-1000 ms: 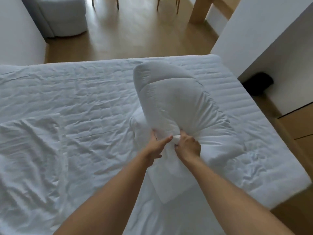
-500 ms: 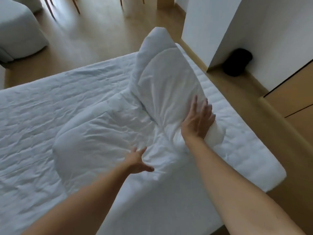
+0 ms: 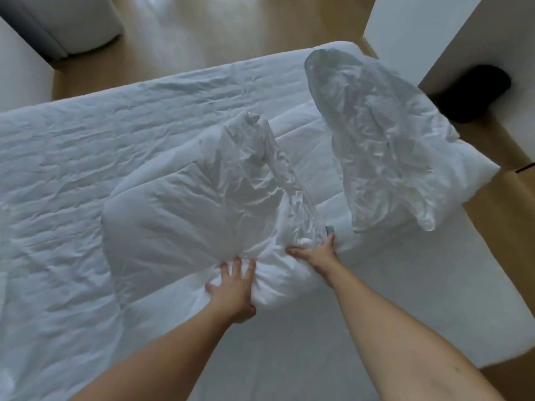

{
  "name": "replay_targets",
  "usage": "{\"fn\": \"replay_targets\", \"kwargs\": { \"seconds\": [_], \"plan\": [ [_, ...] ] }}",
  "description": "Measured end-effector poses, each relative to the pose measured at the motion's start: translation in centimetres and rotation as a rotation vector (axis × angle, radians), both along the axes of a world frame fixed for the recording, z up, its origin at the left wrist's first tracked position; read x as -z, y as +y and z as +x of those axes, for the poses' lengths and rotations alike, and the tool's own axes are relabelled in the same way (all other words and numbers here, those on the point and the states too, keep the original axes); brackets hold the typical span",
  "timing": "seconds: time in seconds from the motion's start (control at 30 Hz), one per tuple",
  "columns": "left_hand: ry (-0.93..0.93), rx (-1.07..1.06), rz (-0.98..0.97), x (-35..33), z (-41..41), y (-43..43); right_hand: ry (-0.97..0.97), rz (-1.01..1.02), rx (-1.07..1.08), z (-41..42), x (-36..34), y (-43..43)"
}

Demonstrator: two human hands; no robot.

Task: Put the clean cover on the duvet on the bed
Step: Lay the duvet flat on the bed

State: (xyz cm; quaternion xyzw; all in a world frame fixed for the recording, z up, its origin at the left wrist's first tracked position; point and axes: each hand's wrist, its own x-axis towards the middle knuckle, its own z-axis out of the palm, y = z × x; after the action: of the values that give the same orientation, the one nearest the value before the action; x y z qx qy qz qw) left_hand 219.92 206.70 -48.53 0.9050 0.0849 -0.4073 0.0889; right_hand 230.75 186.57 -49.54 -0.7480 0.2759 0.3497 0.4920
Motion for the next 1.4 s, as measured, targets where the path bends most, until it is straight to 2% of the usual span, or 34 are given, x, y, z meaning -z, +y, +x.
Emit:
{"fn": "replay_targets", "kwargs": {
  "seconds": [0.03,0.07,0.1,0.13,0.17,0.2,0.27,0.33,0.37,0.4,0.47,0.5,0.57,0.6,0.63,0.7,0.77,0.87,0.93,1.0,1.1,1.17,1.27,1.4],
  "plan": [
    [0.015,-0.071,-0.132,-0.6,0.5,0.9,0.024,0.087,0.064,-0.1,-0.1,1.1],
    [0.017,-0.26,-0.338,-1.6,1.3,1.9,0.035,0.174,0.091,-0.2,-0.4,2.5],
    [-0.017,-0.538,-0.555,-2.9,2.2,3.0,0.021,0.235,0.059,-0.6,-0.9,4.2],
    [-0.093,-0.806,-0.688,-4.4,2.9,4.1,-0.017,0.276,-0.016,-1.3,-1.8,6.3],
    [-0.223,-0.996,-0.716,-5.9,3.6,5.3,-0.071,0.289,-0.115,-2.3,-3.0,8.7],
    [-0.358,-1.055,-0.664,-7.2,4.3,6.4,-0.131,0.284,-0.234,-3.7,-4.3,11.6],
    [-0.509,-0.899,-0.416,-9.3,4.5,8.8,-0.275,0.153,-0.594,-7.1,-7.1,17.4],
    [-0.515,-0.728,-0.085,-10.4,3.0,11.9,-0.438,-0.011,-0.959,-11.3,-8.8,22.6],
    [-0.507,-0.684,0.016,-10.6,1.8,13.8,-0.455,0.008,-1.04,-12.9,-9.3,24.3],
    [-0.488,-0.671,0.058,-10.7,0.2,16.1,-0.426,0.103,-1.056,-14.3,-9.9,25.5],
    [-0.471,-0.692,0.015,-11.1,-3.6,20.9,-0.399,0.299,-0.968,-16.3,-11.4,26.1],
    [-0.474,-0.712,-0.036,-11.4,-5.5,23.3,-0.507,0.268,-0.819,-16.8,-11.7,26.1],
    [-0.535,-0.725,-0.133,-12.7,-9.2,27.6,-0.762,-0.052,-0.472,-17.0,-11.2,26.3],
    [-0.57,-0.714,-0.163,-13.6,-11.0,29.8,-0.739,-0.223,-0.407,-17.1,-11.0,26.8],
    [-0.597,-0.697,-0.177,-14.4,-12.8,32.0,-0.592,-0.293,-0.439,-17.4,-10.7,27.5],
    [-0.635,-0.661,-0.147,-15.9,-16.4,37.4,-0.261,-0.137,-0.57,-19.2,-10.0,30.2],
    [-0.679,-0.65,-0.039,-17.3,-19.9,43.7,-0.086,0.135,-0.606,-23.1,-9.5,35.6],
    [-0.785,-0.685,0.285,-18.4,-25.5,52.7,-0.039,0.335,-0.8,-31.0,-8.7,47.0],
    [-0.758,-0.742,0.401,-18.0,-28.6,55.3,-0.038,0.362,-0.976,-36.1,-8.1,54.0],
    [-0.632,-0.694,0.364,-16.0,-31.1,54.8,-0.068,0.306,-1.1,-39.9,-7.6,59.0],
    [-0.241,-0.557,-0.013,-11.3,-34.1,51.0,-0.102,0.085,-1.298,-41.9,-6.5,60.0],
    [-0.093,-0.49,-0.141,-9.2,-35.6,48.0,-0.121,-0.085,-1.298,-40.6,-5.9,56.5],
    [-0.229,-0.423,-0.164,-8.3,-35.1,43.1,-0.231,-0.252,-1.059,-36.2,-7.0,47.6],
    [-0.356,-0.335,-0.398,-10.4,-31.8,35.8,-0.375,-0.401,-0.715,-31.6,-11.9,33.4]
  ]
}}
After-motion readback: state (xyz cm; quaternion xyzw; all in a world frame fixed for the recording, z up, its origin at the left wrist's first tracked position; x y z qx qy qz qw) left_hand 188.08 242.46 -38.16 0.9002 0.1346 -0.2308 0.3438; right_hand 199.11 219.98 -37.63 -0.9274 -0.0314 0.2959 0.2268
